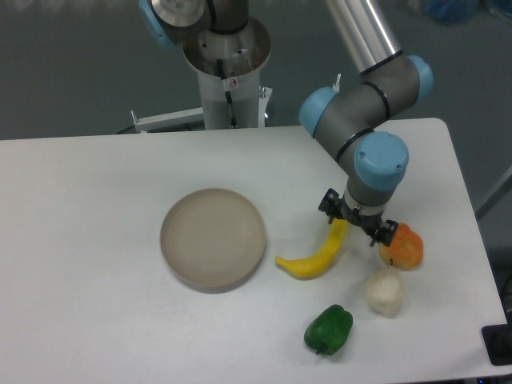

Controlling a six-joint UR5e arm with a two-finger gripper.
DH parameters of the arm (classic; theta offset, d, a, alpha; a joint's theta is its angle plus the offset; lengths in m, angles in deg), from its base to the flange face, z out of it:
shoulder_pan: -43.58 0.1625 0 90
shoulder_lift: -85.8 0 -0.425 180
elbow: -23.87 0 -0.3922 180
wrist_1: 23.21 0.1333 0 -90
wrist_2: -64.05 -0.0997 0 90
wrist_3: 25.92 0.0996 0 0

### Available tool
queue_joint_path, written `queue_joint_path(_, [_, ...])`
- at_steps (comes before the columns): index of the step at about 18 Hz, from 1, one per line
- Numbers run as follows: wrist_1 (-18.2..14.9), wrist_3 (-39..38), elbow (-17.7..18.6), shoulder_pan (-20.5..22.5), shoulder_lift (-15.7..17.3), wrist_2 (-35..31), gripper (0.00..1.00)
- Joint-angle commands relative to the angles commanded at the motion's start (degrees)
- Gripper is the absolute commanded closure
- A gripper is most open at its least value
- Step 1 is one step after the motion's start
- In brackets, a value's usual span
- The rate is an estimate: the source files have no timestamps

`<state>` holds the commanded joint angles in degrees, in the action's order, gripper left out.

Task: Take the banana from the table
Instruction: 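Position the open gripper above the banana's stem end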

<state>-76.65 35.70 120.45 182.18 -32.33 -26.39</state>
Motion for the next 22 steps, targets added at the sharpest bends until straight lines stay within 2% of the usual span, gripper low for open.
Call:
queue_joint_path(9, [0.9,-3.0,2.1,-0.1,-0.2,0.1,0.00])
queue_joint_path(19, [3.6,-4.0,3.3,-1.1,-1.1,0.0,0.00])
queue_joint_path(22, [3.8,-4.0,3.5,-1.1,-1.4,0.0,0.07])
